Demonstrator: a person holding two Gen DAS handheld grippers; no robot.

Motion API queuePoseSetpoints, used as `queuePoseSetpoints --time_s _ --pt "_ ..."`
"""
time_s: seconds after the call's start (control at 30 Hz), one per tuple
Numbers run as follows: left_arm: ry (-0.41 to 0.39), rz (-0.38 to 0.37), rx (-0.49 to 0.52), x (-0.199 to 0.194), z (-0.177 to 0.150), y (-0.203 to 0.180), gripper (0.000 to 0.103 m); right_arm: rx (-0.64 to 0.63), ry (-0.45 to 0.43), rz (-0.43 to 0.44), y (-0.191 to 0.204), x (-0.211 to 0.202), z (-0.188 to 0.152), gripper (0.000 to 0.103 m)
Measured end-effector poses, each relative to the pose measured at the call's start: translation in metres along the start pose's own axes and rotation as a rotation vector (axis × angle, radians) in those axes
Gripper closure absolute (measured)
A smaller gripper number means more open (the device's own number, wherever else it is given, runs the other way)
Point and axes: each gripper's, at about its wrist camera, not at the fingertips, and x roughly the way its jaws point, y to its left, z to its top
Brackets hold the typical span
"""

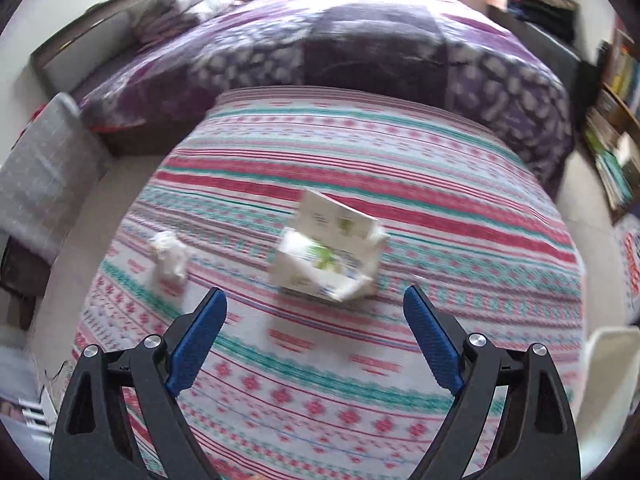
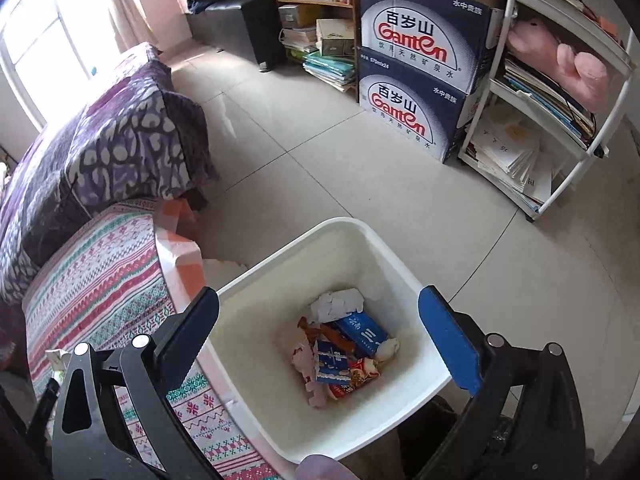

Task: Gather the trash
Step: 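Grasp the white tissue bundle with the left gripper while the right grasps the printed paper cup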

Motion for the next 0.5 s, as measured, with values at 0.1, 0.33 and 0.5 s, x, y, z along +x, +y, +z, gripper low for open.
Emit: queuePoseSetpoints --time_s 0.1,0.33,0.5 --pt "0.024 0.103 -0.107 0.029 0.016 0.051 0.015 -0.057 0.007 -0.010 0.020 0.004 -0.008 0.007" --pt "0.143 0.112 -0.271 0.082 0.024 0.124 0.015 -0.176 0.000 -0.013 0.060 0.010 -0.029 0.007" --pt "0.193 0.084 -0.294 0.105 0.023 0.136 0.016 -0.294 -0.029 0.033 0.096 0.009 -0.050 0.007"
